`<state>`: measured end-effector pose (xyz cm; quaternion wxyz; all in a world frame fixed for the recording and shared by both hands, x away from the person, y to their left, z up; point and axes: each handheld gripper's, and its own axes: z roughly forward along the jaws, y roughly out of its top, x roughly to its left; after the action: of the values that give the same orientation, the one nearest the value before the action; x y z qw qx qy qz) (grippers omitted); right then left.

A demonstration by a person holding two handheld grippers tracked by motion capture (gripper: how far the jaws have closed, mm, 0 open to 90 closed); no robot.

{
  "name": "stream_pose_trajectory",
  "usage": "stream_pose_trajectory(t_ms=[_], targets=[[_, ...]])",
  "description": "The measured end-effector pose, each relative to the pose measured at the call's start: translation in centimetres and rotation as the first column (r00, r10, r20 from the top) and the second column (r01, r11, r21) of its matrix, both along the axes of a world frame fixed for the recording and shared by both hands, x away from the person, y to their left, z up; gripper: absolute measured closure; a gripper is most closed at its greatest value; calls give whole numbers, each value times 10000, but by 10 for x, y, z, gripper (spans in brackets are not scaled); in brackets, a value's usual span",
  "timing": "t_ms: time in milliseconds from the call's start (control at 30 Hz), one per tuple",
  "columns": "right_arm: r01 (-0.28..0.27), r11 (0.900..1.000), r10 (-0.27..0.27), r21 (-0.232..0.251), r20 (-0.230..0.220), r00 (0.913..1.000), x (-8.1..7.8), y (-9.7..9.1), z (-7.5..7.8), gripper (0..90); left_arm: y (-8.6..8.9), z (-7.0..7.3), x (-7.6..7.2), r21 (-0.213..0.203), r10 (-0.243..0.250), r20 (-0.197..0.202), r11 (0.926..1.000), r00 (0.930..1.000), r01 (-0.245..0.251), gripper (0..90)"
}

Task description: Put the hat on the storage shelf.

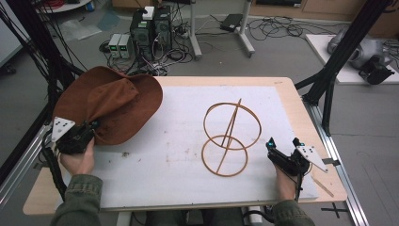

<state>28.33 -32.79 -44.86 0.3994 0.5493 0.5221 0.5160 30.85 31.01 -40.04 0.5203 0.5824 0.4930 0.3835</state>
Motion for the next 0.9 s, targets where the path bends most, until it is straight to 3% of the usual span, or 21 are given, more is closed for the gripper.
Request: stream_pose_trajectory(t_ms=[33,67,133,167,267,467,567,767,900], targets=[[-3,10000,2,59,46,10000,0,1,0,48,1,5,-5,-215,106,389,9997,9992,-98,880],[-3,10000,2,59,46,10000,0,1,0,48,1,5,-5,-215,106,389,9997,9992,-98,880],[38,10000,-38,6,103,9999,-1,1,1,48,2,11,-13,-522,259,921,9984,9954,-211,880],[38,10000,-38,6,103,9999,-1,1,1,48,2,11,-13,-522,259,921,9984,9954,-211,880],[90,10000,-89,-43,217,9997,-2,1,2,49,2,17,-20,-634,379,1403,9976,9894,-293,880],[121,9999,-119,-83,269,9996,-3,1,3,48,2,25,-25,-776,394,1823,9967,9825,-256,879],[118,9999,-116,-105,235,9997,-3,1,3,48,2,28,-25,-739,322,1850,9971,9822,-188,879],[71,9999,-68,-137,236,9997,-2,1,3,49,-4,47,-28,-552,-45,2158,9983,9764,168,879],[79,9999,-77,-87,237,9997,-3,1,3,48,-14,68,-30,-442,-594,2634,9963,9629,736,879]])
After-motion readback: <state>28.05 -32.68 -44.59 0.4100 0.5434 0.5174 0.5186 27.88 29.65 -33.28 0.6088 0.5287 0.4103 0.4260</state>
